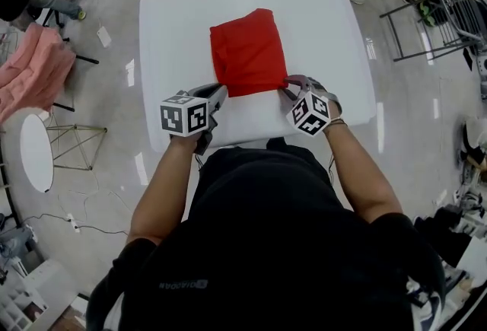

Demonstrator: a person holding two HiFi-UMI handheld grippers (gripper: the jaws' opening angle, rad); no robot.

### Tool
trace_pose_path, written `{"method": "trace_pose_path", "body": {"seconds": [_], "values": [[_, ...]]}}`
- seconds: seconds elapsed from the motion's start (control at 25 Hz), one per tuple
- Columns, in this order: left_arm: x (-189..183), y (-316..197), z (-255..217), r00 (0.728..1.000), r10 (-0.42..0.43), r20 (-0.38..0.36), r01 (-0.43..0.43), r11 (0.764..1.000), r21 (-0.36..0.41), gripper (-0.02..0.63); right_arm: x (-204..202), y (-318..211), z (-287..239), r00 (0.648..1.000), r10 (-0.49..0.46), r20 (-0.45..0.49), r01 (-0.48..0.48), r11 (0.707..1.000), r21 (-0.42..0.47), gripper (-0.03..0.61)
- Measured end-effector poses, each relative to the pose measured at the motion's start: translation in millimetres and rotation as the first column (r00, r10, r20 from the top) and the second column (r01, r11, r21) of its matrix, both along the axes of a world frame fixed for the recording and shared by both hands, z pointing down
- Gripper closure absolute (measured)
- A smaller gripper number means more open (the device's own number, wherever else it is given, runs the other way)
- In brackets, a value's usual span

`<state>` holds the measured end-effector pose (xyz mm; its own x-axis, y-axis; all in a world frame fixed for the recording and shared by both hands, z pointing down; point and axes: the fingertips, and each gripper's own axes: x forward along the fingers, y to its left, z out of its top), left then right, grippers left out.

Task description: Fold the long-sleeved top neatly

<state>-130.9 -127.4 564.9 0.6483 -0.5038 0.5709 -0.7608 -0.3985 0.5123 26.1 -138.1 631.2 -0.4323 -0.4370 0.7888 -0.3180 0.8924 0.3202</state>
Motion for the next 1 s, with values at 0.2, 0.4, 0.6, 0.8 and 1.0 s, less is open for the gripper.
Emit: {"method": "trace_pose_path", "body": {"seconds": [0.2,0.4,0.6,0.8,1.0], "values": [[-5,14,55,0.998,-0.039,0.051,0.042,0.997,-0.067,0.584,-7,7,-27,0.987,-0.042,0.155,0.068,0.984,-0.164,0.417],[-6,12,62,0.996,-0.054,0.072,0.058,0.996,-0.063,0.584,-49,-47,-83,0.956,-0.077,0.284,0.127,0.979,-0.16,0.433],[-4,11,59,0.993,-0.058,0.1,0.062,0.997,-0.041,0.584,-125,-113,-93,0.942,-0.198,0.272,0.25,0.952,-0.175,0.415],[-16,11,62,0.991,-0.066,0.119,0.07,0.997,-0.028,0.584,-197,-144,-70,0.913,-0.357,0.2,0.404,0.863,-0.304,0.382],[38,16,48,0.984,-0.051,0.171,0.055,0.998,-0.016,0.584,-147,-148,-53,0.854,-0.515,0.069,0.477,0.725,-0.497,0.385]]}}
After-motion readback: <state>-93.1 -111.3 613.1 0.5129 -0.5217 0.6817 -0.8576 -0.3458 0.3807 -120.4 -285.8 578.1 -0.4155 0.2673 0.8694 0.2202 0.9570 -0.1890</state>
